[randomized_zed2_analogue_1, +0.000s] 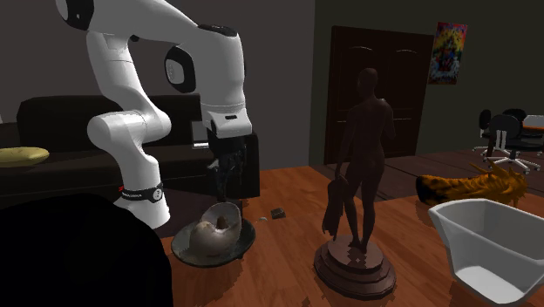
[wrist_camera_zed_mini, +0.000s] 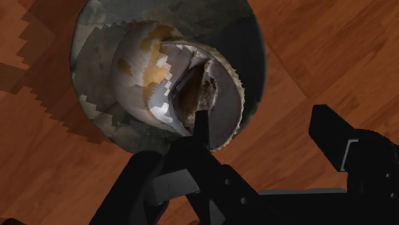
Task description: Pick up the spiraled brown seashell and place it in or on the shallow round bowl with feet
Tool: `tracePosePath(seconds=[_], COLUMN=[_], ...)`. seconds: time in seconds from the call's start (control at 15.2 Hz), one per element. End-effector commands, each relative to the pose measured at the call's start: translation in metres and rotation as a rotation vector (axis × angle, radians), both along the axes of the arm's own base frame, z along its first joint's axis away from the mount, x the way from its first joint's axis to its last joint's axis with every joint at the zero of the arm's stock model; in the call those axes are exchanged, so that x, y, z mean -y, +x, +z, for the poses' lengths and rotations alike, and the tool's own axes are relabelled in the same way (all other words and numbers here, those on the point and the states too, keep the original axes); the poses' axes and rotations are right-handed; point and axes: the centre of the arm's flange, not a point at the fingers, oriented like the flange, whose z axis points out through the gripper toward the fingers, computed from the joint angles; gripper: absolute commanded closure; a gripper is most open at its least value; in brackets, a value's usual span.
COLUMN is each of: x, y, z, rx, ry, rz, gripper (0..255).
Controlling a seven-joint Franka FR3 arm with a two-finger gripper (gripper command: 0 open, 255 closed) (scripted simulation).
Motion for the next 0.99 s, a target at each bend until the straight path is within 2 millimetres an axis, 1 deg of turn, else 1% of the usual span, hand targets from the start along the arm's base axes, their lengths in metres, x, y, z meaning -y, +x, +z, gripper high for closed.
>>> tracePosePath(seconds=[0.0,0.2,0.4,0.46,0.92], x=[0.0,0.0,0.007,0.009,0.009], y=[0.0,0.0,0.003,0.004,0.004], z=[0.0,0.0,0.039,0.049,0.049], rx=[0.0,0.0,0.0,0.0,0.0], ry=[0.0,0.0,0.0,0.0,0.0], rz=[0.0,0.0,0.0,0.0,0.0], gripper=[0,0,0,0,0])
